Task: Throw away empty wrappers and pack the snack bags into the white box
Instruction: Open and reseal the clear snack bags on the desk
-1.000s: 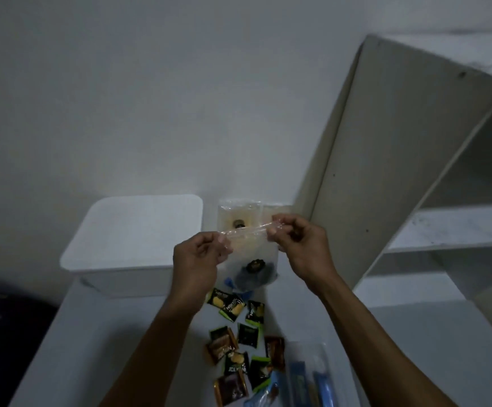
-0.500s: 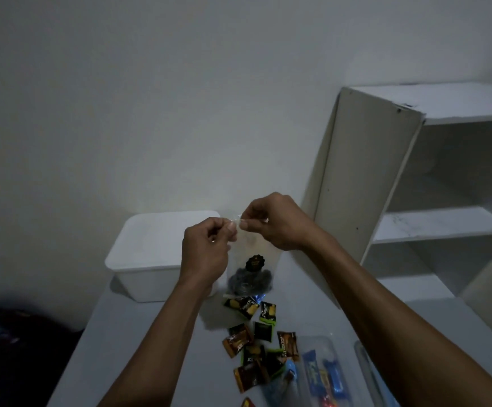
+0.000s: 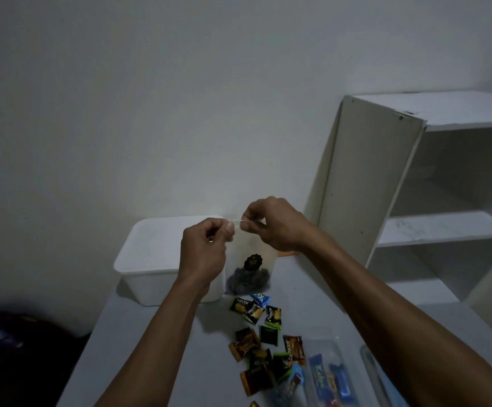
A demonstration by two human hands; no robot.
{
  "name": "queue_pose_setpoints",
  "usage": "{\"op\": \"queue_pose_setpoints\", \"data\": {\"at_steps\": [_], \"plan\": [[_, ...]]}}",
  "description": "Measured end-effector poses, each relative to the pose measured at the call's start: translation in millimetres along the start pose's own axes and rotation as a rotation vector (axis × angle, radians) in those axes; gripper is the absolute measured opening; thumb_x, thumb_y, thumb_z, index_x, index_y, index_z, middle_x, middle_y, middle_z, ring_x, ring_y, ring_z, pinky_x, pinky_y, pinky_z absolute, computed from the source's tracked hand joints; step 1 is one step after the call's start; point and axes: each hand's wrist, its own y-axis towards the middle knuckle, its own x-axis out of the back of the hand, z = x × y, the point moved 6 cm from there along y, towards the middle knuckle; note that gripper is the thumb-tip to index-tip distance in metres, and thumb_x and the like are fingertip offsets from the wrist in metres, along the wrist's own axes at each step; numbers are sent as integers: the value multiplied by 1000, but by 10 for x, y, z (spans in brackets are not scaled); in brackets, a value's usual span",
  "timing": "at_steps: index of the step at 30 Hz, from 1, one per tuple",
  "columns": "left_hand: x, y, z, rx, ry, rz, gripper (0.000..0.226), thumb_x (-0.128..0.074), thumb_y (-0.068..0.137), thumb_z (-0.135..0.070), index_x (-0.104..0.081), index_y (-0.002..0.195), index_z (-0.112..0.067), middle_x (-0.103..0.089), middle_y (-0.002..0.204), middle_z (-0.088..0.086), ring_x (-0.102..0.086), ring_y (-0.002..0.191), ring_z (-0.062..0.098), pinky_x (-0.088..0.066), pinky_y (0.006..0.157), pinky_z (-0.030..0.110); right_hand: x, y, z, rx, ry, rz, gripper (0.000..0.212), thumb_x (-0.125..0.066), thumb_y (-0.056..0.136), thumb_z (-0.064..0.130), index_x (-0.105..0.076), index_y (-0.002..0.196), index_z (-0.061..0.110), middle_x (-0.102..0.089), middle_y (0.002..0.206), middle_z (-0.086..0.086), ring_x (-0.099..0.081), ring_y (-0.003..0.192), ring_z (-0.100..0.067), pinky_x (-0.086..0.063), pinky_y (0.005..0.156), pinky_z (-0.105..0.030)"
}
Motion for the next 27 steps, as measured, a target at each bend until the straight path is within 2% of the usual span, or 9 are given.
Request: {"op": "queue_pose_setpoints", "data": {"at_steps": [7, 12, 17, 22, 27], "plan": [[64, 68, 32, 6, -32, 38, 10, -66, 91, -16, -71, 83, -14, -72, 79, 3, -66, 75, 8, -56, 79, 38, -33, 39, -37, -1, 18, -3, 8, -63, 94, 31, -65, 90, 24, -69, 92, 6, -63, 88, -15, -55, 83, -46], [33, 99, 31, 0, -34, 64, 7, -67, 90, -15, -70, 84, -12, -72, 84, 7, -67, 76, 10, -52, 71, 27, -70, 85, -13, 23, 27, 6, 9, -63, 94, 32, -62, 86, 28, -68, 90, 6, -62, 86, -15, -55, 81, -44], [51, 137, 64, 7, -38, 34, 9, -66, 90, -11, -70, 82, -14, -71, 79, 1, -65, 72, 3, -48, 68, 22, -58, 106, -44, 5, 60, 40, 12, -64, 93, 30, -68, 96, 20, -69, 94, 3, -61, 88, -15, -54, 83, -42], [38, 145, 95, 20, -45, 23, 8, -66, 91, -12, -70, 84, -12, -71, 78, -1, -64, 69, -1, -47, 68, 20, -74, 106, -76, 10, 60, -4, 9, -65, 93, 30, -68, 92, 22, -69, 93, 6, -62, 90, -15, -54, 83, -43], [65, 188, 88, 14, -48, 29, 7, -65, 91, -11, -70, 85, -12, -71, 80, -1, -64, 68, -3, -47, 67, 18, -52, 127, -125, -3, 32, 22, 10, -64, 93, 29, -69, 95, 19, -70, 96, 3, -63, 88, -15, -55, 83, -41]]}}
